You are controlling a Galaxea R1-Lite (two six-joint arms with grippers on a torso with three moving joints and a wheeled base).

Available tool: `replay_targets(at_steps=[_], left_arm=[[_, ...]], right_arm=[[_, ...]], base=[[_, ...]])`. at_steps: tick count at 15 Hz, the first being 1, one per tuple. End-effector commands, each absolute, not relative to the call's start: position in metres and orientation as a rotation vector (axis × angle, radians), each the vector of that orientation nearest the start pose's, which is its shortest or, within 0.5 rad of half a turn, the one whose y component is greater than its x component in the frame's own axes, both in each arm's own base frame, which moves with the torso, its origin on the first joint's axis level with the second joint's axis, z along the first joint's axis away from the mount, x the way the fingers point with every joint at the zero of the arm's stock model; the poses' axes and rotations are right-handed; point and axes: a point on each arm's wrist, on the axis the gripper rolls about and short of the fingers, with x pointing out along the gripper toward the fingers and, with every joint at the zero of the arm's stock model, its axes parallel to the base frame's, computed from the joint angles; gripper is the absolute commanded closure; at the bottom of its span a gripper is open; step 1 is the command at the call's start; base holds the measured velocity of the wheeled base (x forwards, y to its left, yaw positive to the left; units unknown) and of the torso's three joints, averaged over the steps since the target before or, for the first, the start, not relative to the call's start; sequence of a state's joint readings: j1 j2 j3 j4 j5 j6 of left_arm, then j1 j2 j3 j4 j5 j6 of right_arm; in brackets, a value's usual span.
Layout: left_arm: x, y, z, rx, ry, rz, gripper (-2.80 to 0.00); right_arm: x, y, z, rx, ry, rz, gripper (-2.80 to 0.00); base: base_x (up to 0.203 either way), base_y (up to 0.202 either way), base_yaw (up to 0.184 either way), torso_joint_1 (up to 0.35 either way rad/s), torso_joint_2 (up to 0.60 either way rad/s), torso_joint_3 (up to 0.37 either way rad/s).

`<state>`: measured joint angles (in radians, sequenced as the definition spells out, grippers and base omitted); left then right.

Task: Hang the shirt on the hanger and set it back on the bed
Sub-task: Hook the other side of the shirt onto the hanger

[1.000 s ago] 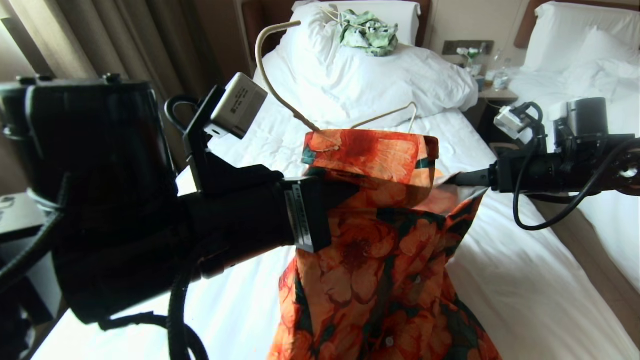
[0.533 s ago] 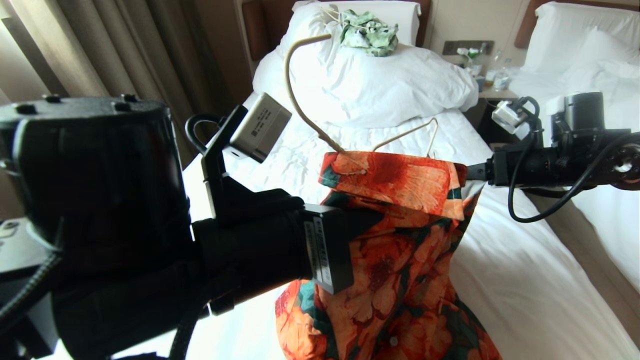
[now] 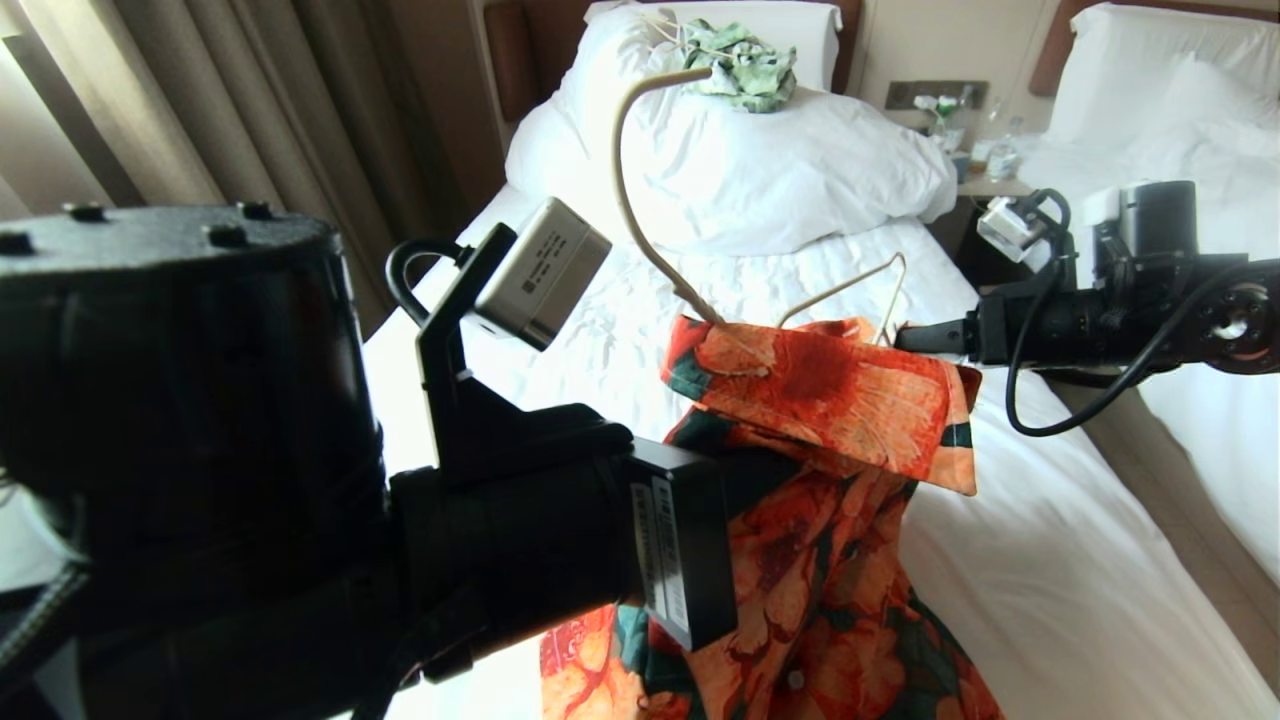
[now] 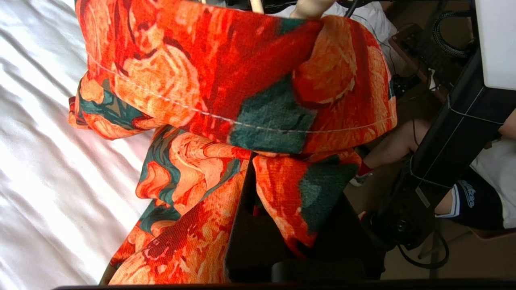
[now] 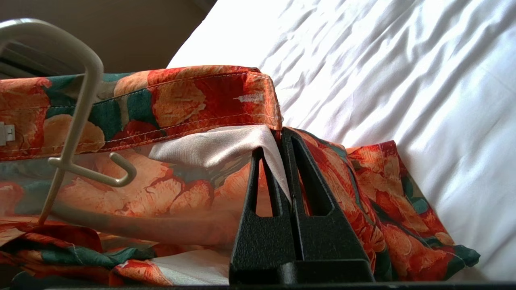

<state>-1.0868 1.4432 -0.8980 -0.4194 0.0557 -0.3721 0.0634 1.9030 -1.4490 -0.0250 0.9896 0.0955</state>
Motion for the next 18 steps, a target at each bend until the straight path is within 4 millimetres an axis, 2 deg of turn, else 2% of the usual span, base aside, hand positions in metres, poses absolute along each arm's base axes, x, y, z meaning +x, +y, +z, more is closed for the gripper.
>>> replay_targets(at_steps=[1,12,18], left_arm=[[0.117,-0.223,0.256,-0.263,0.310,-0.997,0.00],[0.114,-0.237,0.240,-0.224,0.365,-1.022,0.00],[0.114,-0.245,0.233,-0.219,0.398,-1.026,0.00]], right_arm=[[0.372,0.043,0.237,0.283,0.441,1.024,0.00],[0.358,0.043,0.258,0.249,0.380,1.035,0.00],[0.359,0.044,0.259,0.229,0.367,1.004,0.00]], base=[[0.000,0.000,0.000,0.000,0.00,0.000],[0.000,0.000,0.000,0.000,0.00,0.000],[0.000,0.000,0.000,0.000,0.00,0.000]])
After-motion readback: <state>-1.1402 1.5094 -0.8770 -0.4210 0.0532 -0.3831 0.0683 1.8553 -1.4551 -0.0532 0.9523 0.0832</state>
